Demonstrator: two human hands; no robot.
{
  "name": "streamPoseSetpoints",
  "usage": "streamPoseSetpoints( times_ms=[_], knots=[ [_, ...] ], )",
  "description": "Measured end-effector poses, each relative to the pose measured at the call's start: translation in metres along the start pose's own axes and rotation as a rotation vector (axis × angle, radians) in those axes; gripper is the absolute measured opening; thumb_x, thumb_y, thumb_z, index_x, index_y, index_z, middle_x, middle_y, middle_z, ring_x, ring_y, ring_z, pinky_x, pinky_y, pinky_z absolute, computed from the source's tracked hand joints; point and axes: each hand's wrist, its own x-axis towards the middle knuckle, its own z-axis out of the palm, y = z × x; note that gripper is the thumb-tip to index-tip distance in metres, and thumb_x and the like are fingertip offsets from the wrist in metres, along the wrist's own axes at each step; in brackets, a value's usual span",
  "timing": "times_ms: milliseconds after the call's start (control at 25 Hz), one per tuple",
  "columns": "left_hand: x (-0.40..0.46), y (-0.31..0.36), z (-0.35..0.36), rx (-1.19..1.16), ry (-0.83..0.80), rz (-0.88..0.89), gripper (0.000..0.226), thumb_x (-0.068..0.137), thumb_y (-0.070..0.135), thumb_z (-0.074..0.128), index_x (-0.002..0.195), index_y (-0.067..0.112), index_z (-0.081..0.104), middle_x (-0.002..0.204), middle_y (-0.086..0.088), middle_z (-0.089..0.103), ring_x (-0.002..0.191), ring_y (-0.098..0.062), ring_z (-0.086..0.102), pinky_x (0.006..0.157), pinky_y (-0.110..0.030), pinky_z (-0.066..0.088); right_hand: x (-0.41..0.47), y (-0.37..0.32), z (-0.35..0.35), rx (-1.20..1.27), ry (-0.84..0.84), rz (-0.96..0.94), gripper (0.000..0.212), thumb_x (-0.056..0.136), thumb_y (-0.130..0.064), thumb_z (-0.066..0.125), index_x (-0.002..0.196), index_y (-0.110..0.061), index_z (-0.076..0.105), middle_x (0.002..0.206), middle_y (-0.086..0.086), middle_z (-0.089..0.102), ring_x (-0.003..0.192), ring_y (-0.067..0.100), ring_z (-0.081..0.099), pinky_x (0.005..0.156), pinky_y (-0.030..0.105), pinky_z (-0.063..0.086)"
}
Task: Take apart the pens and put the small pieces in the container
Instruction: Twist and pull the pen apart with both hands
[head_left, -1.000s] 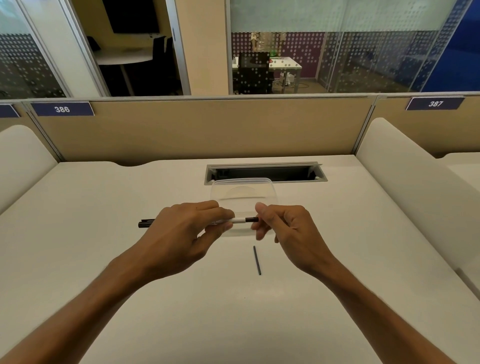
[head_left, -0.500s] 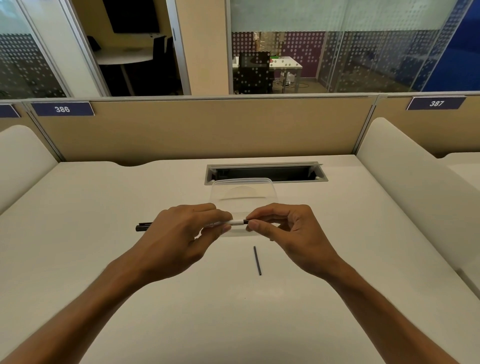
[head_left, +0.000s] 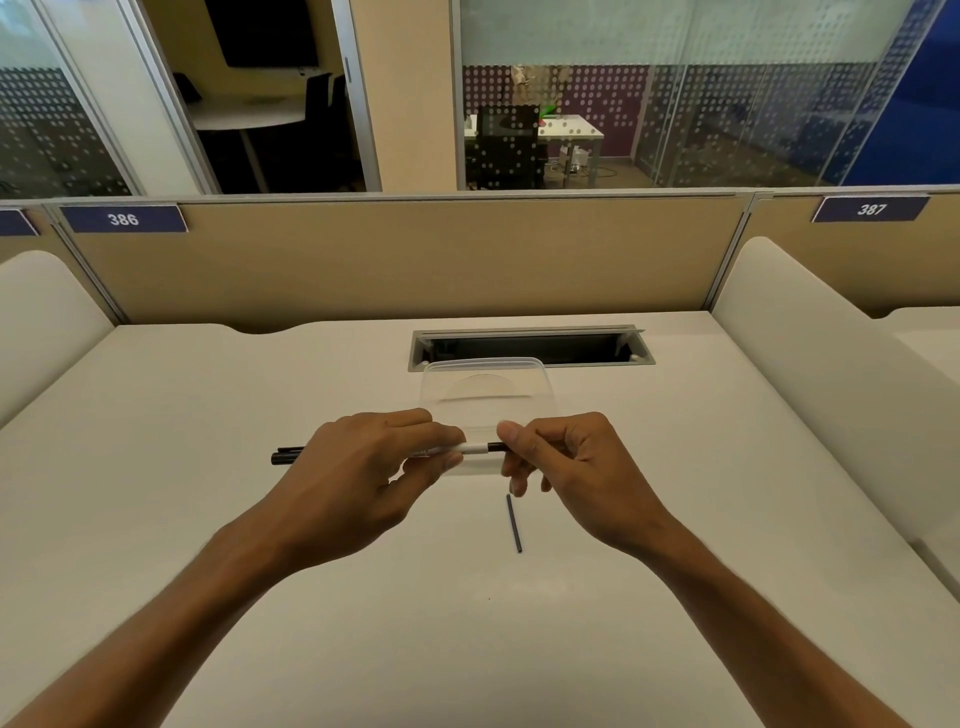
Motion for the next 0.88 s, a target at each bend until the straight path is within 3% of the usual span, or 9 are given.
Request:
streamPoseSetpoints(
  times_ms=[400,640,760,880],
  knots=[
    [-0.0046,-0.0026,-0.0011,-0.041,0.025,0.035,0.025,0.092,0.031,0.056,0.108,0.020,0.071,0.074,0.035,0.044,0.060,0.001,0.048,0.057,-0.016,0.032,-0.0036,-0.0048,-0.0091,-0.065,-0.042,-0.112,0.009,0.082,-0.027,0.073,0.090,-0.025,0.075,0.087,-0.023,0.073,0.090,-0.001,0.067,0.068,0.010,0.050],
    [-0.0037,0.0000,-0.0010,-0.022,0.018,0.020,0.028,0.090,0.033,0.054,0.109,0.021,0.071,0.072,0.035,0.042,0.059,0.001,0.048,0.056,-0.013,0.030,-0.0036,-0.0072,-0.0031,-0.112,0.037,-0.107,0.012,0.082,-0.045,0.067,0.086,-0.034,0.070,0.085,-0.019,0.072,0.085,0.002,0.068,0.066,0.010,0.050],
    [-0.0032,0.0013,-0.0014,-0.011,0.017,0.014,0.030,0.090,0.034,0.053,0.110,0.022,0.071,0.071,0.036,0.040,0.057,0.003,0.047,0.057,-0.009,0.027,-0.0032,-0.0048,-0.0006,-0.086,0.032,-0.072,0.037,0.089,-0.052,0.053,0.071,-0.025,0.072,0.072,-0.007,0.073,0.075,0.009,0.068,0.065,0.012,0.048],
    [-0.0032,0.0018,-0.0021,-0.006,0.011,0.012,0.031,0.090,0.035,0.052,0.110,0.022,0.071,0.072,0.034,0.041,0.056,0.001,0.047,0.056,-0.009,0.027,-0.0027,-0.0032,-0.0004,-0.042,-0.058,-0.058,0.041,0.092,-0.044,0.050,0.073,-0.016,0.074,0.067,0.001,0.072,0.066,0.013,0.068,0.061,0.010,0.046]
  ],
)
